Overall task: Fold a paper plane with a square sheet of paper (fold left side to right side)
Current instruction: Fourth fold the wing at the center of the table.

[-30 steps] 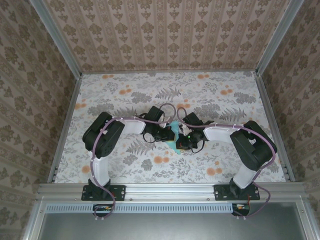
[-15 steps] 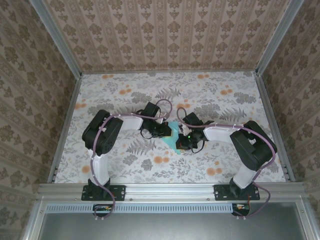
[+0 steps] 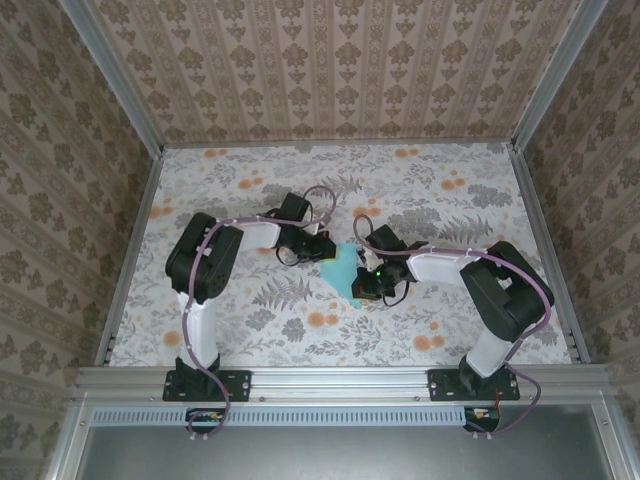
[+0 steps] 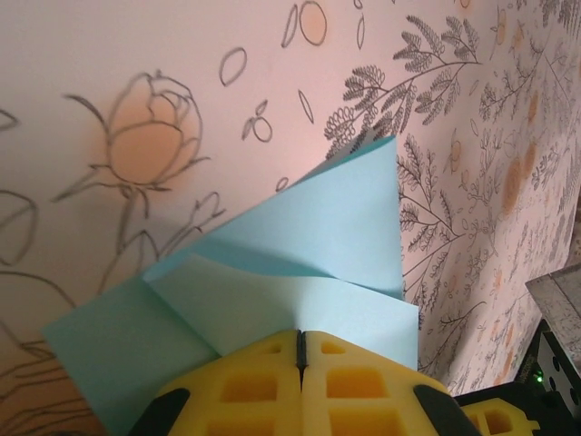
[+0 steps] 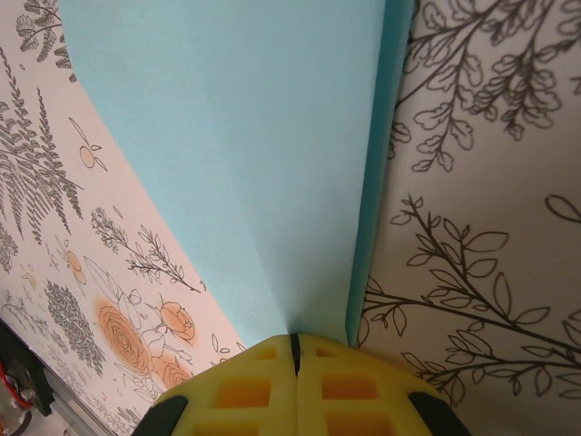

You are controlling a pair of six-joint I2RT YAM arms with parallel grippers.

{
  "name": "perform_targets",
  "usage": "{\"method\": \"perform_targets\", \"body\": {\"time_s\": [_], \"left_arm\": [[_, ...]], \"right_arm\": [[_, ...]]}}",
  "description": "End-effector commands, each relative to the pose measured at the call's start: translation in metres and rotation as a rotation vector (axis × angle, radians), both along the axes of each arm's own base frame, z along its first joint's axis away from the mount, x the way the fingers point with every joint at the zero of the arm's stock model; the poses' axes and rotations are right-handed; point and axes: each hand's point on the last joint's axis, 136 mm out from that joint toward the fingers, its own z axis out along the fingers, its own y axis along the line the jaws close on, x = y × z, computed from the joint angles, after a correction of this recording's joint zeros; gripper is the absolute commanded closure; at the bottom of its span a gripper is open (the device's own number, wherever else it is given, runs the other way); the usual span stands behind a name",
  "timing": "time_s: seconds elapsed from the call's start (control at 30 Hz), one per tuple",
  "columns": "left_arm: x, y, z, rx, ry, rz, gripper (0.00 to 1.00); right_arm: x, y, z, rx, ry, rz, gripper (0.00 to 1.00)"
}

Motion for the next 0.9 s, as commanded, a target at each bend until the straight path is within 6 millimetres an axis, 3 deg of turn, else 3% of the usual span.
{"method": "perform_targets", "body": {"time_s": [0.0,0.57,0.7,0.87], "left_arm": [[0.026,0.029,-0.031,0.123,-0.04,0.065,0.94],[0.069,0.058,-0.033,0.144,-0.054,0.129,0.92],[0.072,0.058,-0.028,0.134,-0.058,0.132,0.9],[0.075,0.056,-0.008,0.104,-0.084,0.134,0.84]], "right_arm": [[-0.05,-0.057,-0.047,-0.269,0.179,-0.014,1.0],[-0.054,-0.054,-0.046,-0.258,0.18,-0.01,1.0],[-0.052,-0.049,-0.045,-0.232,0.177,-0.015,1.0],[-0.038,-0.031,-0.035,-0.136,0.124,-0.033,0.99]]}}
